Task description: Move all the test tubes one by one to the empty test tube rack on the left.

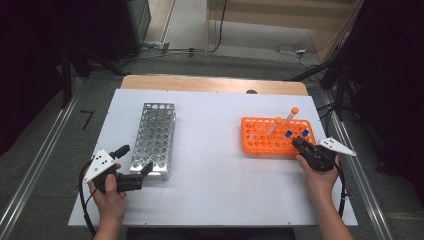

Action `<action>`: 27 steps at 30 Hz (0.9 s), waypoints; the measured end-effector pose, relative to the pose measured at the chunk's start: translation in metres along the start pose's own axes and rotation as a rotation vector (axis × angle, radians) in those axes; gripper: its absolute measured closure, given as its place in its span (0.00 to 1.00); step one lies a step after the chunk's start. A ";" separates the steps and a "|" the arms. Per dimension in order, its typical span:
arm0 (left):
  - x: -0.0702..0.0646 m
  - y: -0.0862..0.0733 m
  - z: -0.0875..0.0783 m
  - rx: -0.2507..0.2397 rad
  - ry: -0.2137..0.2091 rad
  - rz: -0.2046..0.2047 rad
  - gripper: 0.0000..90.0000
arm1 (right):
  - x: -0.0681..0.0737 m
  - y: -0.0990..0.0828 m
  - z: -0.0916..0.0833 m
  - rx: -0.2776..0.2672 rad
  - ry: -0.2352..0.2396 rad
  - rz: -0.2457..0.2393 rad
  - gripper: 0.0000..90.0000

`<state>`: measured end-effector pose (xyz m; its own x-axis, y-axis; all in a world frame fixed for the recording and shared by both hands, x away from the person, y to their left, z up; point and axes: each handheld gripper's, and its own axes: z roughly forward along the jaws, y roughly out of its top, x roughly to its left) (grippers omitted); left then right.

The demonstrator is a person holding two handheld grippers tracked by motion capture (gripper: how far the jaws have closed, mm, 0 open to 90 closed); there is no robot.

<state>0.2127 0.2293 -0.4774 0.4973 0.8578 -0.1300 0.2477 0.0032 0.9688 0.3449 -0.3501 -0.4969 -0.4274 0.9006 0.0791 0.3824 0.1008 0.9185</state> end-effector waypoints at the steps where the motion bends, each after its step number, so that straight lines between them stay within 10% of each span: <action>1: 0.000 0.000 0.000 0.000 0.000 0.000 0.00 | 0.000 0.000 0.000 0.000 -0.002 0.001 0.81; 27: -0.009 0.005 -0.003 -0.013 -0.015 0.023 0.00 | 0.012 0.017 -0.043 -0.026 0.041 -0.041 0.83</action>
<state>0.2073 0.2234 -0.4705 0.5149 0.8501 -0.1108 0.2250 -0.0093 0.9743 0.3107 -0.3557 -0.4640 -0.4757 0.8778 0.0568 0.3430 0.1256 0.9309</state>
